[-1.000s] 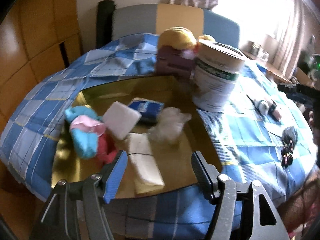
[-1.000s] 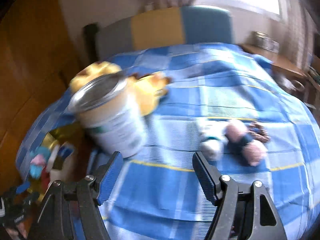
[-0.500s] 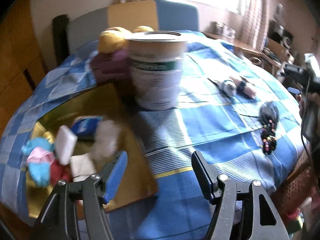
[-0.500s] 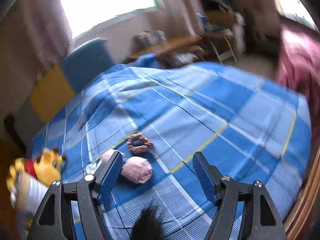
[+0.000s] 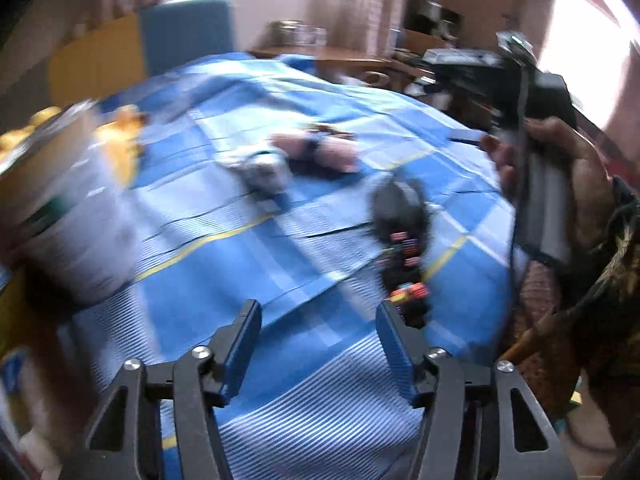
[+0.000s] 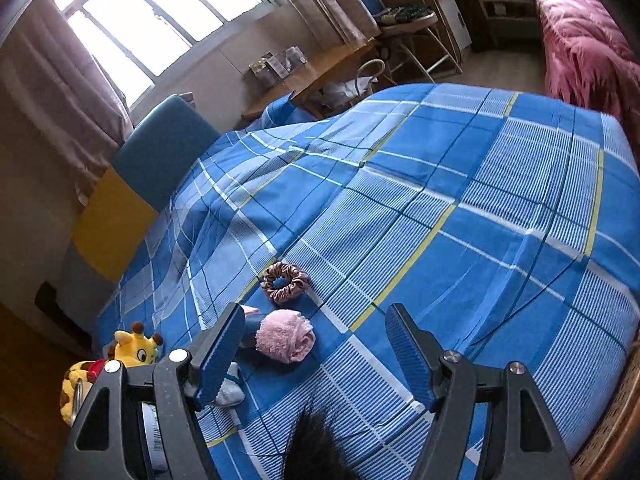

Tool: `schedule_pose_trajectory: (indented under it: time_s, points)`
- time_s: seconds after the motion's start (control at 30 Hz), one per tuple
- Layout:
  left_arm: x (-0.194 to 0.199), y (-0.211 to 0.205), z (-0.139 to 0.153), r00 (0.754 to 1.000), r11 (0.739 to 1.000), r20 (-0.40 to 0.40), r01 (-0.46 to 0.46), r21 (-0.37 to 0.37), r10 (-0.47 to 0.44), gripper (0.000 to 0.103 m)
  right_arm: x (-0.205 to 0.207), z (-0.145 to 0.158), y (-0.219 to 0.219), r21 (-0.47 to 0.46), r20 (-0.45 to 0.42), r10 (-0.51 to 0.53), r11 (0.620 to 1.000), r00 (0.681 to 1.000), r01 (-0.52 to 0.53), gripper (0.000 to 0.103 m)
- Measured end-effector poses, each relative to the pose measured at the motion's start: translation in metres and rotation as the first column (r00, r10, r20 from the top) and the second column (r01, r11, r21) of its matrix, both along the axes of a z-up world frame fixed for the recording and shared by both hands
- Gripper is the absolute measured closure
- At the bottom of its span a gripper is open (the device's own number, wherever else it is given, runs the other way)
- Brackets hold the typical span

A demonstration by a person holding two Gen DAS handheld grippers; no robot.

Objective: Organize soft objects
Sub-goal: 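Grasp the black beaded hair piece with the left tool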

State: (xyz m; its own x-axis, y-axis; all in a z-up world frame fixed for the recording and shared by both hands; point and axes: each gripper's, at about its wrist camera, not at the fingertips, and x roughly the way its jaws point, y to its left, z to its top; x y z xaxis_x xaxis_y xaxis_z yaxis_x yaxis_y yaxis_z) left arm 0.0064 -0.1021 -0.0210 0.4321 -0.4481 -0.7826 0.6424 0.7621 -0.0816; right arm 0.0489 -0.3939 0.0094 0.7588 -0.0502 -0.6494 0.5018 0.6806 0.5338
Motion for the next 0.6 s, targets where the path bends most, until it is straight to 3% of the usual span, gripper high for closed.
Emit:
schedule_pose_trajectory:
  time_s: [0.13, 0.3, 0.33, 0.4, 0.5, 0.6]
  points:
    - [0.007, -0.046, -0.012, 0.994, 0.995, -0.028, 0.104, 0.007, -0.104, 0.047, 0.001, -0.001, 0.000, 0.019, 0.010, 0.013, 1.000, 1.000, -0.013, 0.029]
    - [0.016, -0.083, -0.033, 0.983, 0.985, -0.078, 0.171, 0.032, -0.168, 0.047, 0.003, -0.004, -0.001, 0.044, 0.014, 0.027, 0.999, 1.000, -0.028, 0.029]
    - [0.020, -0.091, -0.039, 0.982, 0.984, -0.085, 0.170, 0.044, -0.166, 0.048, 0.003, -0.004, -0.001, 0.046, 0.013, 0.027, 0.999, 1.000, -0.027, 0.029]
    - [0.026, -0.099, -0.049, 0.982, 0.986, -0.105, 0.162, 0.050, -0.156, 0.065, 0.003, -0.005, -0.001, 0.050, 0.012, 0.028, 0.998, 1.000, -0.028, 0.029]
    - [0.035, -0.098, -0.059, 0.983, 0.992, -0.139, 0.124, 0.036, -0.118, 0.068, 0.005, -0.007, 0.000, 0.050, 0.000, 0.035, 0.998, 0.999, -0.035, 0.029]
    - [0.031, -0.084, -0.054, 0.991, 0.997, -0.113, 0.077, 0.025, -0.074, 0.073, 0.009, -0.009, 0.002, 0.047, -0.018, 0.053, 0.998, 0.998, -0.052, 0.029]
